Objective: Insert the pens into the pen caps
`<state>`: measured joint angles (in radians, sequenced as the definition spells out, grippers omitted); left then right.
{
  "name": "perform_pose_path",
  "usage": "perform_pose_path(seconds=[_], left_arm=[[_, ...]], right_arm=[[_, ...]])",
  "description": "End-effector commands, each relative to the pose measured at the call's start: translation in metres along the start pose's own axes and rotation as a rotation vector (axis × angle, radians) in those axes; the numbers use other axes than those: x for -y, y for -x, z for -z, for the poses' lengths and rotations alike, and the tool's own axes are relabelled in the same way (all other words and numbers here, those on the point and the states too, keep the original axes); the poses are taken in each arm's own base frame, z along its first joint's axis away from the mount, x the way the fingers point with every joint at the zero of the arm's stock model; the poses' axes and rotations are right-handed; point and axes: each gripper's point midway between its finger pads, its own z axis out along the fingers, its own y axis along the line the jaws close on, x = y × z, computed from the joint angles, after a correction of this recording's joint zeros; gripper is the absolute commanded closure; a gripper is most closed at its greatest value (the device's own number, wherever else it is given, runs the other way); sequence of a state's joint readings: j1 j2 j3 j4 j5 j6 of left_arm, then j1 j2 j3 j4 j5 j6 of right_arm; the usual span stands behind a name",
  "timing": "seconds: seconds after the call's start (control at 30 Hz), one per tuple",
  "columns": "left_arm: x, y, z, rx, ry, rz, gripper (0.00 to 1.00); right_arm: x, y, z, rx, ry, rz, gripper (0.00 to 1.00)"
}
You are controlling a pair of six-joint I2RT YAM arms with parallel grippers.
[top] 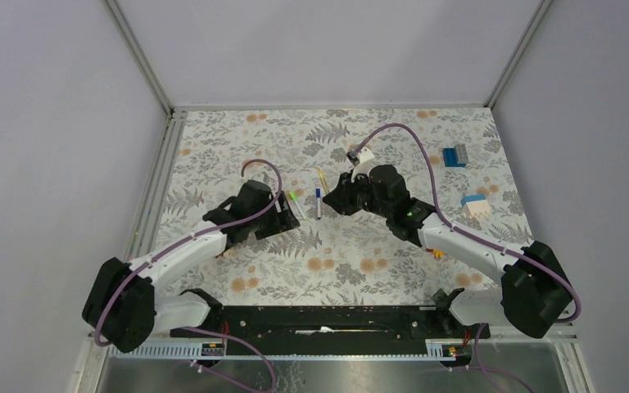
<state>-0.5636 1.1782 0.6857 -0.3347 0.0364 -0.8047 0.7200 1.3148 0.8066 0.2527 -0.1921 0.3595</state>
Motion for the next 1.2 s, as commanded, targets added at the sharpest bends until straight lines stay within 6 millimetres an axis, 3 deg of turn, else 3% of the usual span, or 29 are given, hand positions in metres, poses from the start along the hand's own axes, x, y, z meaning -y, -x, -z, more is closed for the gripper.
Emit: perform_pose_path(seconds=[0.0,0.27,0.63,0.93,1.17], left_arm=[[0.001,0.01,-0.012,0.039,0.021,-0.008,0.3],[-0.022,0.009,-0.027,0.009,0.152,-0.058,0.25],[0.003,-0.005,-0.025,-0.025,0.078,-0.106,0.19],[-0.003,-0.028,-0.046,-0.133,0.077,-0.112,0.17],[-0.019,-0.025,-0.048,-0.115,0.168,-0.12,0.17]], right_arm=[[0.0,0.012,0.004,0.035,-0.016,0.033,1.0],[0.004,0.01,0.005,0.029,-0.034,0.045,1.0],[0.009,0.009,0.005,0.016,-0.055,0.065,1.0],[0.011,0.007,0.005,0.011,-0.063,0.068,1.0],[0.014,0.006,0.007,0.008,-0.076,0.078,1.0]])
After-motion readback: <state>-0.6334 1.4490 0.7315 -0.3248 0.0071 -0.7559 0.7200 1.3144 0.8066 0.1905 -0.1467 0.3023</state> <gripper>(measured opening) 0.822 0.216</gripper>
